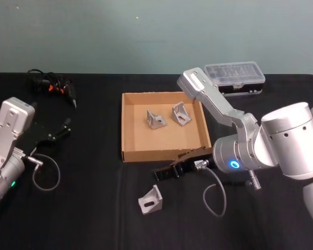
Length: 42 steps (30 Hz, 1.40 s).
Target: Use one hand to pick up the angle iron from the table and place it into the box.
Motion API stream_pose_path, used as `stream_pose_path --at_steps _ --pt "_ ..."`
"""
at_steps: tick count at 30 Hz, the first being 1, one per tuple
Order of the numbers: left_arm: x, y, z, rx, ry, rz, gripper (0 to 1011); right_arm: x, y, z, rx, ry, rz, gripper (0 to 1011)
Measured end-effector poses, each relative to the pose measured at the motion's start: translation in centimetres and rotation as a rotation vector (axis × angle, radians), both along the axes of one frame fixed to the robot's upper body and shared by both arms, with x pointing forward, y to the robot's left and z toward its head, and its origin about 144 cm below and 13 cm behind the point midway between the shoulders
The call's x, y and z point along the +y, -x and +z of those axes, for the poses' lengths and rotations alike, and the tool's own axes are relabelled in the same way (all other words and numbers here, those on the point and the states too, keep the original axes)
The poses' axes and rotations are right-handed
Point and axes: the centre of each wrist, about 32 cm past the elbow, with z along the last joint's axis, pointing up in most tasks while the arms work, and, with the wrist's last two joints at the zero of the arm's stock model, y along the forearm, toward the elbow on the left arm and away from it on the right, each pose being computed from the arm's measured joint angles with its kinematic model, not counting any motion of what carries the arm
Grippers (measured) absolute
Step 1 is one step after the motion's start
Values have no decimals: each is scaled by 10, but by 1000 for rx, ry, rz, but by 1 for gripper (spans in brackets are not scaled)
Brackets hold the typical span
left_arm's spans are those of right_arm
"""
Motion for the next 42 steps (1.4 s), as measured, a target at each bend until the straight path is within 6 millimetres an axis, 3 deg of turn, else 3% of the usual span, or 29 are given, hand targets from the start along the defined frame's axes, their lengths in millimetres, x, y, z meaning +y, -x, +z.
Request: stream_pose_path --at_steps 19,32,42 --pt "0 0 0 0 0 0 1000 1 -2 1 -29 0 0 1000" --pt "0 0 0 0 0 0 1000 10 19 9 -26 12 88 1000" --pt "0 0 0 0 0 0 1000 10 18 9 -25 8 88 1000"
